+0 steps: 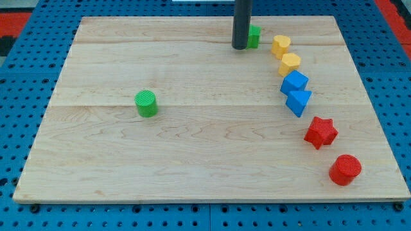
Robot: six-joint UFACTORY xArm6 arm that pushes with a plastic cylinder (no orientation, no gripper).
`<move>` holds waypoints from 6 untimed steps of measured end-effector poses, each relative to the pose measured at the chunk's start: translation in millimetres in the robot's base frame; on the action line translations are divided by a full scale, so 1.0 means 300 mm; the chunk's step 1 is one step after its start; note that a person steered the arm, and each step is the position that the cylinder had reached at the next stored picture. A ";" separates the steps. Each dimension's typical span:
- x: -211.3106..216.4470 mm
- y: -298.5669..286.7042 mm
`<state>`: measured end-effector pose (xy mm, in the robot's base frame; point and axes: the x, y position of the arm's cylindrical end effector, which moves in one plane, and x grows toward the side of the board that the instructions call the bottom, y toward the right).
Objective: Push the green star into the yellow heart
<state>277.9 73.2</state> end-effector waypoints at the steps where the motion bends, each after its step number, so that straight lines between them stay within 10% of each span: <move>1: -0.058 -0.050; 6: -0.111 0.174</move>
